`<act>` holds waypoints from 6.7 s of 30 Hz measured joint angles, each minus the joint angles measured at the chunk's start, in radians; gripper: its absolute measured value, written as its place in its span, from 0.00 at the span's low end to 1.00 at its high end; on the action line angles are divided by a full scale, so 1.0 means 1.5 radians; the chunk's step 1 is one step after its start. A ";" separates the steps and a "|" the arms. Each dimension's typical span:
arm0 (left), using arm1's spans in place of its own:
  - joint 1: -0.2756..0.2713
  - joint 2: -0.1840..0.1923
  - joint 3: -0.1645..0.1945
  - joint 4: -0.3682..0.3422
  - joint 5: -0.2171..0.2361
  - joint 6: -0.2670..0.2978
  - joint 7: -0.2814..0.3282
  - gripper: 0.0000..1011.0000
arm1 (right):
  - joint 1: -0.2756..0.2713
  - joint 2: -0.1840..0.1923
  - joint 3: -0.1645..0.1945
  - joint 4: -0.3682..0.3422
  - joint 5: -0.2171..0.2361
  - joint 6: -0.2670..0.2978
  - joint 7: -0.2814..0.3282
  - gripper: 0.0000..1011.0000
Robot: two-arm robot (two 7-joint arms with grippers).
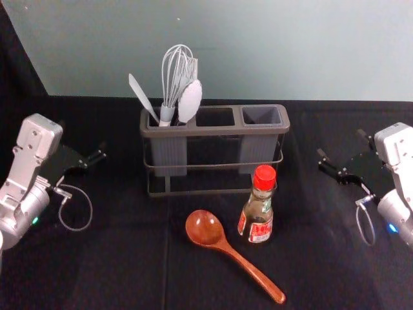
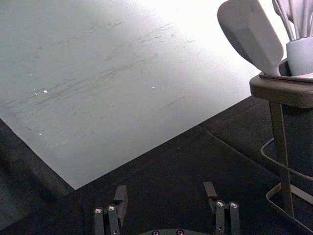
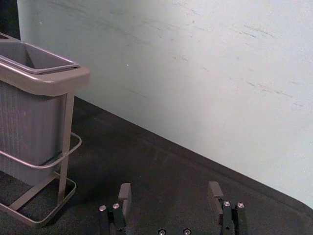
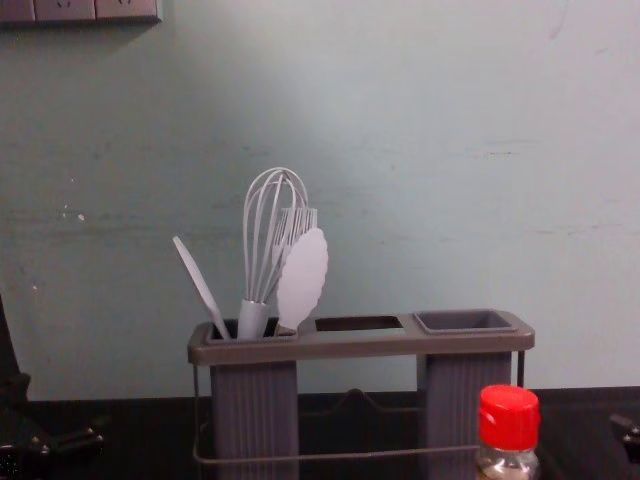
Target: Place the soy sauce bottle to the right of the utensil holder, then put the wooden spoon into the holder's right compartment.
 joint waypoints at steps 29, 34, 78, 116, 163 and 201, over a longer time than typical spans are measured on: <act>0.000 0.000 0.000 0.000 0.000 0.000 0.000 1.00 | -0.099 0.042 0.035 -0.096 -0.021 -0.030 0.003 0.99; 0.000 0.000 0.000 0.000 0.000 0.000 0.000 1.00 | -0.161 0.068 0.056 -0.142 0.003 -0.061 0.026 0.99; 0.000 0.000 0.000 0.000 0.000 0.000 0.000 1.00 | -0.120 -0.043 0.019 -0.176 0.120 -0.037 0.252 0.96; 0.000 0.000 0.000 0.000 0.000 0.000 0.000 1.00 | -0.190 -0.053 0.119 -0.247 0.105 -0.021 0.273 0.39; 0.000 0.000 0.000 0.000 0.000 0.000 0.000 1.00 | -0.023 -0.148 0.178 -0.014 0.096 0.002 0.281 0.39; 0.000 0.000 0.000 0.000 0.000 0.000 0.000 1.00 | -0.093 -0.134 0.204 -0.131 0.054 -0.013 0.246 0.99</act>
